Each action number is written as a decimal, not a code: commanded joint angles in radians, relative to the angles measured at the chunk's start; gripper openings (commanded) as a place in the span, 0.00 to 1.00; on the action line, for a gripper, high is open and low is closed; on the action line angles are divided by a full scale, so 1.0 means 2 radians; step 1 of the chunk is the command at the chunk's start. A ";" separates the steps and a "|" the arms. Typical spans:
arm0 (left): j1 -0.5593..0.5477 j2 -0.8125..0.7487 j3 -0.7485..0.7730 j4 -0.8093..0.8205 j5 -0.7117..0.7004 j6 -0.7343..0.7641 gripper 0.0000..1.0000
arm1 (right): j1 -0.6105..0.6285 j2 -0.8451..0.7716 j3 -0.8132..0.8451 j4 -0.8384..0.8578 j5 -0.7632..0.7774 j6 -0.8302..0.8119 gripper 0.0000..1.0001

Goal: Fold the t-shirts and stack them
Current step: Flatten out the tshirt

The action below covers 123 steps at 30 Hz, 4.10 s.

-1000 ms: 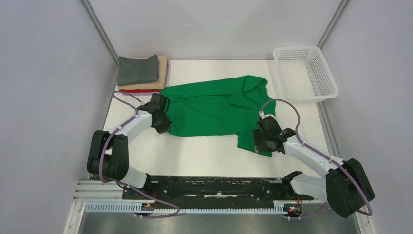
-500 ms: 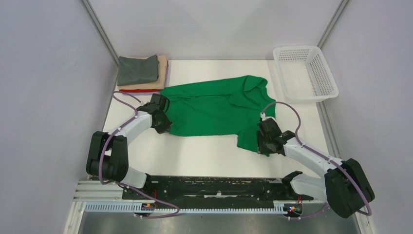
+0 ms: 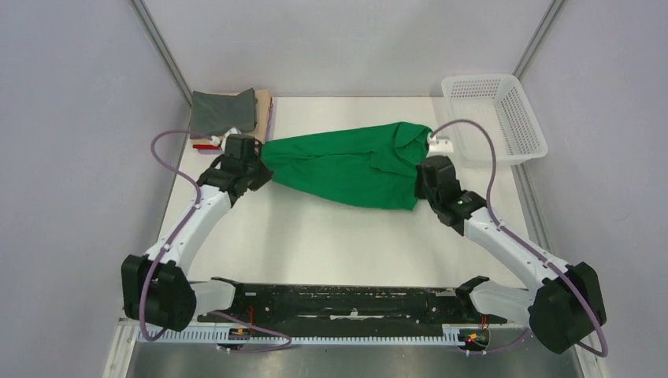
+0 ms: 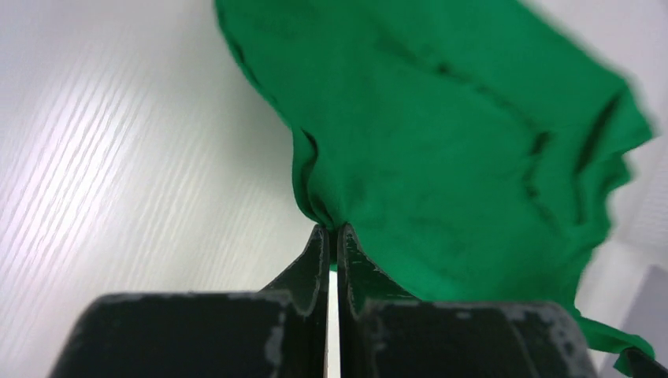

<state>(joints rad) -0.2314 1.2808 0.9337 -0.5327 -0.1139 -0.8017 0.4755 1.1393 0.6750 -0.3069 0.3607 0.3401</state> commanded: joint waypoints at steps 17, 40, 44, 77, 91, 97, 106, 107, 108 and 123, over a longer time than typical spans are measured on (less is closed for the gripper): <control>-0.001 -0.153 0.306 0.146 -0.124 0.148 0.02 | -0.016 -0.010 0.402 0.251 0.024 -0.278 0.00; -0.001 -0.239 0.414 0.110 -0.006 0.211 0.02 | -0.015 -0.110 0.554 0.135 -0.126 -0.326 0.00; -0.001 -0.237 0.415 0.113 -0.003 0.211 0.02 | -0.016 -0.105 0.579 0.111 -0.134 -0.328 0.00; 0.041 0.447 0.402 0.112 -0.132 0.096 0.02 | -0.100 0.500 0.538 0.107 0.023 -0.198 0.00; 0.044 0.301 0.338 0.126 -0.150 0.098 0.02 | -0.116 0.342 0.438 0.149 0.010 -0.216 0.00; 0.038 0.108 0.247 0.181 -0.157 0.117 0.02 | -0.116 0.146 0.335 0.179 0.056 -0.236 0.00; 0.031 -0.122 0.202 0.238 -0.069 0.163 0.02 | -0.116 -0.100 0.263 0.204 0.028 -0.268 0.00; 0.031 -0.137 0.208 0.241 -0.057 0.171 0.02 | -0.116 -0.115 0.266 0.203 0.025 -0.275 0.00; 0.030 -0.153 0.216 0.243 -0.044 0.177 0.02 | -0.116 -0.134 0.269 0.203 0.024 -0.280 0.00; 0.031 -0.230 0.402 0.157 0.055 0.230 0.02 | -0.116 -0.249 0.436 0.094 -0.058 -0.334 0.00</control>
<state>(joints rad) -0.1818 0.8536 1.6329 -0.1642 -0.0002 -0.4210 0.2516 0.6834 1.4265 -0.0757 0.2615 -0.2687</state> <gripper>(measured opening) 0.044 0.012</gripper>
